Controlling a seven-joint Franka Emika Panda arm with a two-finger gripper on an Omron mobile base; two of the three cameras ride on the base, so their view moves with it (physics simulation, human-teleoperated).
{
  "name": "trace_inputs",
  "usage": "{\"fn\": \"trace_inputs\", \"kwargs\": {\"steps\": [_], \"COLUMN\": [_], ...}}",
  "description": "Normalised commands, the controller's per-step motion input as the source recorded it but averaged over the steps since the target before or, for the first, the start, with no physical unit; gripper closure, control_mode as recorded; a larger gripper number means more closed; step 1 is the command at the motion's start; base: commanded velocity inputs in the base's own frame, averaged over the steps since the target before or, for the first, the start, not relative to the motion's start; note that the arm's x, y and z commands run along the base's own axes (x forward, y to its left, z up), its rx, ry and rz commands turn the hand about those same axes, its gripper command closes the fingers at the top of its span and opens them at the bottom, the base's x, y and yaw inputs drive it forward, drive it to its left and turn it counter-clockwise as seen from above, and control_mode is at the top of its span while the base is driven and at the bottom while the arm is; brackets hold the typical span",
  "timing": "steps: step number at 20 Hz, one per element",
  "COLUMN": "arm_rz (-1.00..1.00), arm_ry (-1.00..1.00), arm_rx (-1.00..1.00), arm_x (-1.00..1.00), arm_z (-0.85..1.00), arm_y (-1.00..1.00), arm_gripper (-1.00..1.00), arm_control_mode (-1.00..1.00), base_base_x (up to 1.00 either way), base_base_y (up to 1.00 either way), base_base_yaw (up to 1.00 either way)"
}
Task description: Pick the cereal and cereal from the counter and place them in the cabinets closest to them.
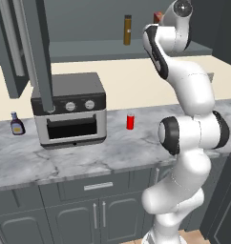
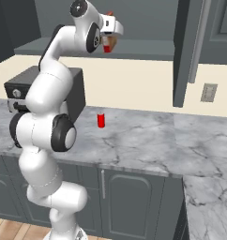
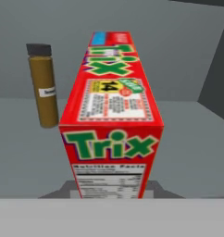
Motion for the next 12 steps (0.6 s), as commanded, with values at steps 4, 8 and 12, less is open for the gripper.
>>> {"fn": "trace_inputs", "kwargs": {"steps": [4, 8, 12], "arm_rz": [0.0, 0.0, 0.0], "arm_ry": [0.06, 0.06, 0.05], "arm_rx": [0.02, 0.01, 0.01], "arm_x": [0.37, 0.37, 0.25], "arm_z": [0.0, 0.0, 0.0], "arm_y": [-0.05, -0.04, -0.01], "arm_gripper": [1.0, 1.0, 1.0], "arm_control_mode": [-1.0, -1.0, -1.0], "base_base_x": [0.0, 0.0, 0.0], "base_base_y": [0.0, 0.0, 0.0], "base_base_yaw": [0.0, 0.0, 0.0]}}
